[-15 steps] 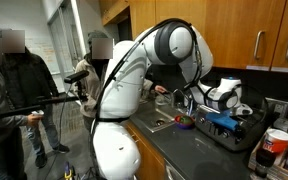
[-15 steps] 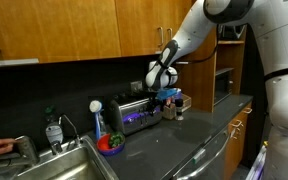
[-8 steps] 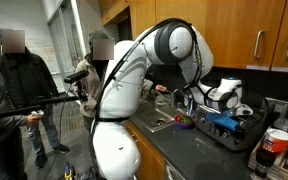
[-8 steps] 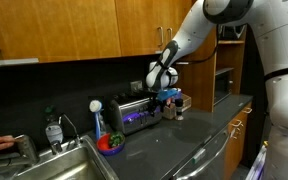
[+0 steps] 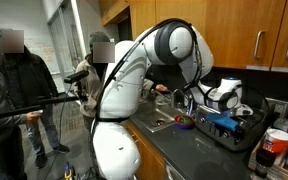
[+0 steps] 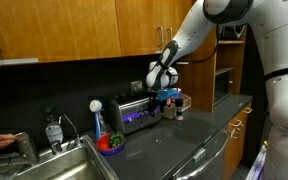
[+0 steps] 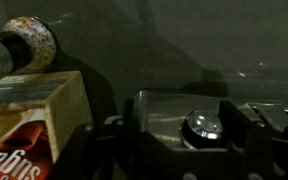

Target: Turn the knob on the right side of the toaster in a clockwise direction

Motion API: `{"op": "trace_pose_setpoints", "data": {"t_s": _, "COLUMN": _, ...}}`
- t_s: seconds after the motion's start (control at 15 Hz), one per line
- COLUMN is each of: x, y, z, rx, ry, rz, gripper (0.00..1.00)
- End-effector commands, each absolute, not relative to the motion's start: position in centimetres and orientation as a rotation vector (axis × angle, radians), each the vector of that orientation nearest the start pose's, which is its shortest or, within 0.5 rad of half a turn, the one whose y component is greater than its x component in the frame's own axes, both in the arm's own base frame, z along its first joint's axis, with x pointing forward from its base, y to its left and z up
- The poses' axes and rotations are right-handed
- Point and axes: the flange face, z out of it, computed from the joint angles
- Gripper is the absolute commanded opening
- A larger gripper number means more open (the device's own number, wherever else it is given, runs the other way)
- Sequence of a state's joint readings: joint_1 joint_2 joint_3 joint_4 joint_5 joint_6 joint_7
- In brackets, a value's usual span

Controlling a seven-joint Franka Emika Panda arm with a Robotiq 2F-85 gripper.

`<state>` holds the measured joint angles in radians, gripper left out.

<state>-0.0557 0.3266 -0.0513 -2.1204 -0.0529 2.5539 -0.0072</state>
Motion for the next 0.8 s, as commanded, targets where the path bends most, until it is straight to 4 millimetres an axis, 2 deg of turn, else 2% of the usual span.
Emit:
{"op": "trace_pose_setpoints", "data": {"t_s": 0.0, "x": 58.9, "y": -6.0, "z": 26.9, "rx": -3.198, "ry": 0.083, "rz": -0.207, "gripper": 0.6}}
{"op": "trace_pose_setpoints", "data": {"t_s": 0.53, "x": 57.4, "y": -4.0, "z": 28.4, "rx": -3.204, "ry": 0.053, "rz": -0.193, "gripper": 0.6}}
{"op": "trace_pose_setpoints", "data": {"t_s": 0.6, "x": 57.1, "y": -3.9, "z": 28.5, "rx": -3.213, "ry": 0.067, "rz": -0.184, "gripper": 0.96}}
{"op": "trace_pose_setpoints", "data": {"t_s": 0.73, "x": 56.7, "y": -4.0, "z": 28.8, "rx": -3.233, "ry": 0.108, "rz": -0.177, "gripper": 1.0}}
